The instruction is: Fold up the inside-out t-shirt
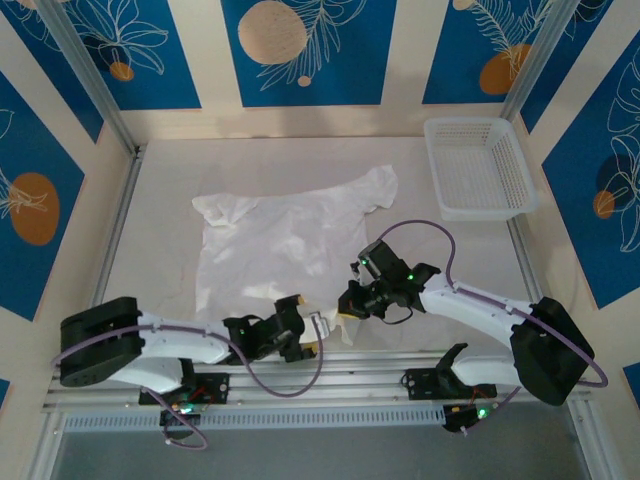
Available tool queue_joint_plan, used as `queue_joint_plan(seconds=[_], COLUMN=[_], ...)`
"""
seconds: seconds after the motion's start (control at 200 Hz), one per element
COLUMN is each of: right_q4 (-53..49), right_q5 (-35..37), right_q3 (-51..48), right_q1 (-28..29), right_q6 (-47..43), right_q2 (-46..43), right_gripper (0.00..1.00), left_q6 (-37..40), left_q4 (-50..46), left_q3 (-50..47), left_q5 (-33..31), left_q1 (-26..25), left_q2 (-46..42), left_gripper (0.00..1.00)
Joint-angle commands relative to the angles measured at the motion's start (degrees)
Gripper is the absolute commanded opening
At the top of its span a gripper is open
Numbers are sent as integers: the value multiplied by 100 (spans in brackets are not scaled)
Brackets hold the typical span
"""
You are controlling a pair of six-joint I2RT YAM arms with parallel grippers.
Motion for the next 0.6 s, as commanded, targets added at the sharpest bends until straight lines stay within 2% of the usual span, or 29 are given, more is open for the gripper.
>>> queue_joint_plan(seconds=[0.0,0.29,0.595], right_q4=[-124,-155,-97], right_q5=[-125,-90,-160], right_q3=[-2,-26,32], right_q1=[-29,-38,-38], right_q6=[41,37,21], right_q2=[16,-26,101], right_gripper=[0,0,0], left_q6=[140,-26,-122], left_q4=[356,428,319], left_q3=[198,-42,-147], left_q5=[-367,-309,-242], left_q1=[22,26,35], left_q2=[156,-422,-656], left_gripper=[99,93,76])
